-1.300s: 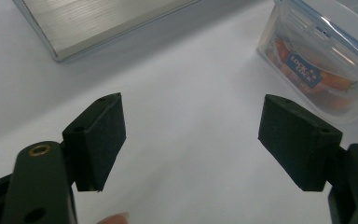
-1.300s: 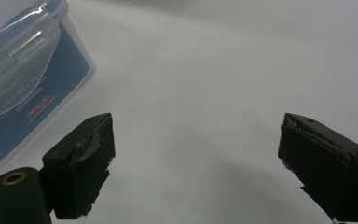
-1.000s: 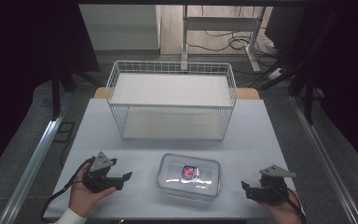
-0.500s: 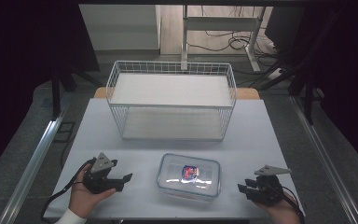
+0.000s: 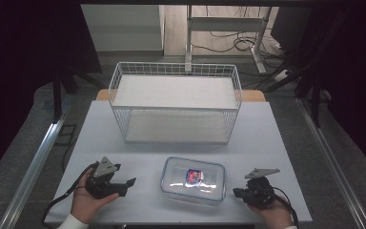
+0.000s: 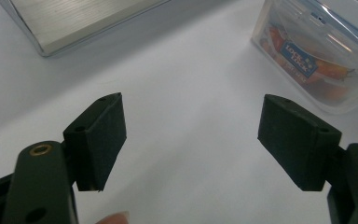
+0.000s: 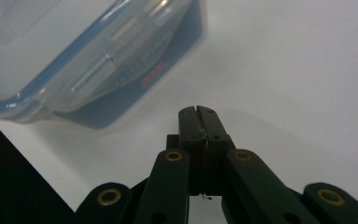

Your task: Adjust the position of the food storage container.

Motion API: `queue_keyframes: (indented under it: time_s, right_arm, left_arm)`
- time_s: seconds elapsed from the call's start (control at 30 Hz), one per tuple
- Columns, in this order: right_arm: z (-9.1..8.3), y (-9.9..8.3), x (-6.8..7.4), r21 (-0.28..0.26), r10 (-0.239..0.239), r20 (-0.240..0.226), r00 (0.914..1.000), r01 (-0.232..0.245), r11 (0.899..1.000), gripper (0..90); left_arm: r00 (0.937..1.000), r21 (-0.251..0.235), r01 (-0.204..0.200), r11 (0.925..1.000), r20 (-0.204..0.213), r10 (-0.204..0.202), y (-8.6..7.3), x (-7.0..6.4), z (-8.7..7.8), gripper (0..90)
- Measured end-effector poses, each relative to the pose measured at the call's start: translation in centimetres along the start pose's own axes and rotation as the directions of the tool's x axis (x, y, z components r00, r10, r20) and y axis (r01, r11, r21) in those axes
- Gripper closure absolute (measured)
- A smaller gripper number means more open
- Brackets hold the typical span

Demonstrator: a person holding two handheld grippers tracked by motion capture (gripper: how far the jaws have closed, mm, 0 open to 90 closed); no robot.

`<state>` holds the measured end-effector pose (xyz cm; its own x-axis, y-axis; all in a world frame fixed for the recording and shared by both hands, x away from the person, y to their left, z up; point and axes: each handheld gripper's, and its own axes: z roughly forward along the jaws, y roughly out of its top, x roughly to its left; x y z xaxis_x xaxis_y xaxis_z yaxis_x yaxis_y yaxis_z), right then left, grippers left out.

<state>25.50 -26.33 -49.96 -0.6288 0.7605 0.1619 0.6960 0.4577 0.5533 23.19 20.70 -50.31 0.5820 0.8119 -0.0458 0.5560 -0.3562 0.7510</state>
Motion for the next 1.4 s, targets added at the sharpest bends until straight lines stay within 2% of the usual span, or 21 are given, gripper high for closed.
queue_keyframes:
  time_s: [0.43,0.53,0.73,1.0,1.03,1.17,1.4]
  right_arm:
    - [2.1,1.4,1.3,0.018,-0.033,-0.006,0.9994,0.033,0.999,88.9]
    - [2.4,1.8,1.8,0.026,-0.05,0.024,0.9984,0.05,0.998,88.9]
    - [2.7,2.4,1.9,0.017,-0.043,0.014,0.999,0.043,0.999,89.0]
    - [4.2,4.3,2.6,0.01,-0.082,-0.003,0.9966,0.082,0.997,88.9]
    - [4.7,5.1,2.7,0.013,-0.086,-0.018,0.9961,0.086,0.996,88.9]
    - [5.4,6.0,2.9,0.018,-0.103,-0.018,0.9945,0.103,0.994,88.9]
    - [5.5,6.2,2.8,0.01,-0.108,-0.026,0.9938,0.108,0.994,88.9]
  left_arm:
    - [0.9999,0.005,-0.011,0.9999,-0.001,0.011,-0.1,-0.1,0.1,23.3]
    - [0.9999,0.001,-0.011,0.9999,-0.003,0.011,-0.1,-0.1,-0.1,23.4]
    - [1.0,0.0,-0.005,1.0,0.002,0.005,0.0,0.0,0.0,23.4]
    - [1.0,-0.008,-0.003,1.0,0.0,0.003,0.1,0.3,-0.1,23.5]
    - [1.0,-0.008,-0.005,1.0,-0.002,0.005,0.1,0.3,-0.1,23.4]
    - [1.0,-0.01,-0.005,0.9999,-0.004,0.005,0.1,0.3,-0.2,23.4]
    - [0.9999,-0.007,0.002,1.0,-0.015,-0.002,0.0,0.3,0.0,22.9]
